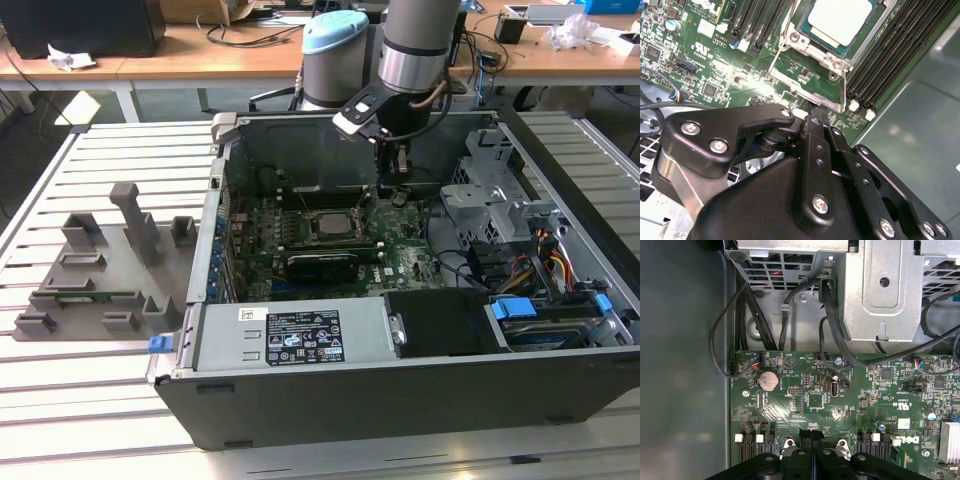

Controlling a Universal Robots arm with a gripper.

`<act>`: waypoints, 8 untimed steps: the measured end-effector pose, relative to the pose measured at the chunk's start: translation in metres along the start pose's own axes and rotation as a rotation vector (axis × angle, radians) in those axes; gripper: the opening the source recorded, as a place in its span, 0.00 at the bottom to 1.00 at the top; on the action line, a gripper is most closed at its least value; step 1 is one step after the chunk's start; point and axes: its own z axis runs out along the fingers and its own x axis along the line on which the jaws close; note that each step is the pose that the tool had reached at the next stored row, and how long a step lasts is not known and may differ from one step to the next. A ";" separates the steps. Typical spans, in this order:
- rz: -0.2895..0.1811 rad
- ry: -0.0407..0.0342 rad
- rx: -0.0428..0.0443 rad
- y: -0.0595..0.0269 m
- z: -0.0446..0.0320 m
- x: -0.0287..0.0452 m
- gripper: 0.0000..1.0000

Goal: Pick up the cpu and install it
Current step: 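Close the cpu cover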

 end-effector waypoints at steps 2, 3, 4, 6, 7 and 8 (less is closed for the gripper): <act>0.000 0.0000 0.0000 -0.0015 0.0001 0.0000 0.11; 0.000 0.0000 0.0000 -0.0020 0.0001 0.0000 0.11; 0.000 0.0000 0.0000 -0.0027 0.0001 0.0000 0.11; 0.000 -0.0001 0.0000 -0.0049 0.0003 0.0000 0.11; 0.000 -0.0001 0.0000 -0.0055 0.0003 0.0000 0.11; 0.000 -0.0001 0.0000 -0.0062 0.0003 0.0000 0.11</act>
